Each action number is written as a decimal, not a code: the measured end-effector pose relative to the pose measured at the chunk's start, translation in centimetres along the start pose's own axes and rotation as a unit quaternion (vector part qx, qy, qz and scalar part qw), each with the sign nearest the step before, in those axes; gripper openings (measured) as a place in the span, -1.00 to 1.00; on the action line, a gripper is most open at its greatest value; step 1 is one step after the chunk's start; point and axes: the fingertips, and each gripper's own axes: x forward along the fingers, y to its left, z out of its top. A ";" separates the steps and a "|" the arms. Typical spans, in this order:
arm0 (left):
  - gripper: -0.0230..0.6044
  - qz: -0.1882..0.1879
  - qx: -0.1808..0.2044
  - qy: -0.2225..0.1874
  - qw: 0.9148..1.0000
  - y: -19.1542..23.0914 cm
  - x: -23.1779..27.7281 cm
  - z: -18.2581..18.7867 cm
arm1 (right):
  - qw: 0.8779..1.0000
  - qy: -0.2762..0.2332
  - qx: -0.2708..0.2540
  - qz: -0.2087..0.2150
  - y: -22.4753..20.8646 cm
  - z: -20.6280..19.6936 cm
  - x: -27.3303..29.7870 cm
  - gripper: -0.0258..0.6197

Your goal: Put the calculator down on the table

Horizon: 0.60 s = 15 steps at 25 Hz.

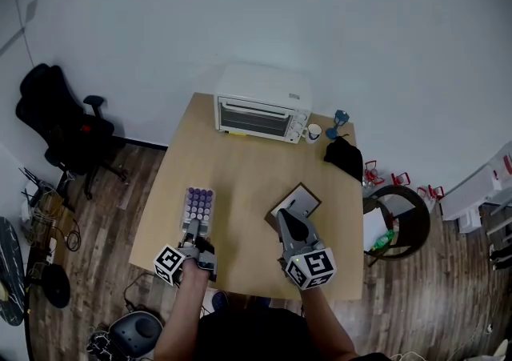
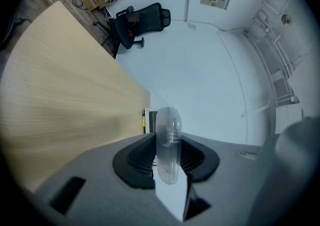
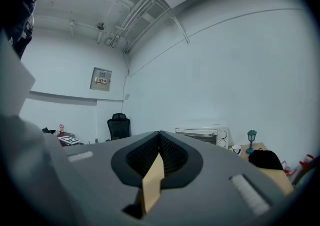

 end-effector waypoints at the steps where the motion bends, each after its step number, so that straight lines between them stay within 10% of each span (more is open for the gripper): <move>1: -0.61 0.002 0.001 0.002 1.000 0.7 0.2 0.0 | 1.000 0.001 0.000 0.000 0.0 -0.1 0.0 -0.89; 15: -0.61 0.028 -0.023 0.022 0.999 11.2 4.5 0.1 | 1.000 -0.008 0.000 0.002 0.5 -0.5 0.1 -0.90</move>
